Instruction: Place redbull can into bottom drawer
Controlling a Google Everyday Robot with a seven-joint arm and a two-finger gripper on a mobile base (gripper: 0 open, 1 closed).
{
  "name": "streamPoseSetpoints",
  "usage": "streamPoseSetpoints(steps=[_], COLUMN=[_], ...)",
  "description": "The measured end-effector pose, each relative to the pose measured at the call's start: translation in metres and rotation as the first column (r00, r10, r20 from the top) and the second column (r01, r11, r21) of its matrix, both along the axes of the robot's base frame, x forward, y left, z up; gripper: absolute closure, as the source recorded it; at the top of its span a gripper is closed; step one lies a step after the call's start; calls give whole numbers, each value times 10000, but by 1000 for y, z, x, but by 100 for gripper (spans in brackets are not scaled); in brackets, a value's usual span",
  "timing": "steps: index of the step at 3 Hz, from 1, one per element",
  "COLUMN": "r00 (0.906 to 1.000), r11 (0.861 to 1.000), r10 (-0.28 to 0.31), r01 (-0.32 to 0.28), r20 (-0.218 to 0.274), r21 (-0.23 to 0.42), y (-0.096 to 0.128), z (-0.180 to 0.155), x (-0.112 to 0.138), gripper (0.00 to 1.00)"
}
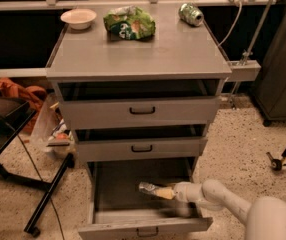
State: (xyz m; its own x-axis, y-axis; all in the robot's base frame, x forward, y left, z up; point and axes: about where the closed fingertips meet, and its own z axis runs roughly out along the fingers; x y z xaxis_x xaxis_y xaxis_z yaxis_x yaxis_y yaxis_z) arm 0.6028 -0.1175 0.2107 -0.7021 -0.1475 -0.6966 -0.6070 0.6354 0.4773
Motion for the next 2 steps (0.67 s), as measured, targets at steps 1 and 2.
streamPoseSetpoints(steps=[1, 2], r00=[9979, 9944], r11=[9967, 9890], r10=[629, 917], r01=[-620, -849], r20=[167, 516], r21=[-527, -1212], y=[4, 5], z=[-26, -41], x=[24, 37], gripper=[100, 100])
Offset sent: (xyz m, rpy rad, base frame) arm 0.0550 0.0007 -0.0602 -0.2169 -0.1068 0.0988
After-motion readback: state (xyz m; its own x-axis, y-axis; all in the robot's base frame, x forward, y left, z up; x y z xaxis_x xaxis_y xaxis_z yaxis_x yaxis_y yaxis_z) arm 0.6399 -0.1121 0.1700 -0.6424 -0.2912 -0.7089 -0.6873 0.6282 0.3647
